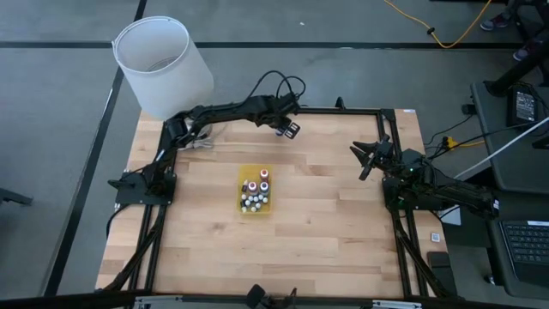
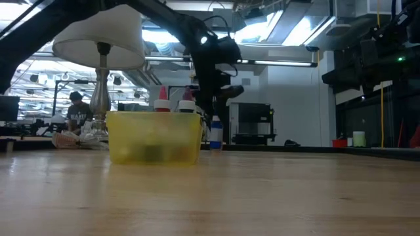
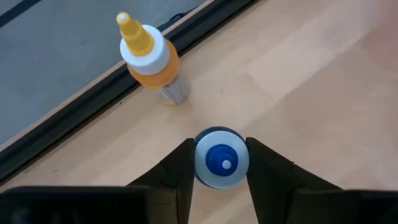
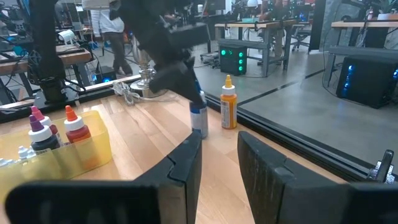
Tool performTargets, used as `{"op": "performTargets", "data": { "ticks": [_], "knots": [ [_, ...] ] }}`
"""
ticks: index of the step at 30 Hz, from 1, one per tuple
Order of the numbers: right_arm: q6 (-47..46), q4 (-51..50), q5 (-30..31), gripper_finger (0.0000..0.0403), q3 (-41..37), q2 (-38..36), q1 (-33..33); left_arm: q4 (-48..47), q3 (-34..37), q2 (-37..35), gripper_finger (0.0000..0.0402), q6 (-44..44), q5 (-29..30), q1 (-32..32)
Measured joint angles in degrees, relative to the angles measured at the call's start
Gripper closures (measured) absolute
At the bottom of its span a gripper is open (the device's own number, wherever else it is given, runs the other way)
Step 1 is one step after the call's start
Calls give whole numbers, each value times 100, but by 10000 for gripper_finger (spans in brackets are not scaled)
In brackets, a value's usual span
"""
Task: Pick & Place food coloring
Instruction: Put the large blue bottle into the yellow bin
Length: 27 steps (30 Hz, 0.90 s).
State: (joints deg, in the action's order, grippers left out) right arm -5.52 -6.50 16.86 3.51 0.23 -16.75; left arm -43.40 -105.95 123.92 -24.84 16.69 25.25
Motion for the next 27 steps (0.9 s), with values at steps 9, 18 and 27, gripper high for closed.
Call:
{"op": "performTargets", "data": {
  "ticks": [9, 18, 27],
  "knots": [
    [-2, 0, 0, 297, 0, 0, 0, -624, 1, -805, 279, 207, 229, -440],
    [-1, 0, 0, 297, 1, 0, 1, -1670, -2, -1505, 278, 258, 406, -1222],
    [-1, 0, 0, 297, 1, 1, 1, -2060, 801, -2248, 287, 30, 699, -1970]
  ]
}}
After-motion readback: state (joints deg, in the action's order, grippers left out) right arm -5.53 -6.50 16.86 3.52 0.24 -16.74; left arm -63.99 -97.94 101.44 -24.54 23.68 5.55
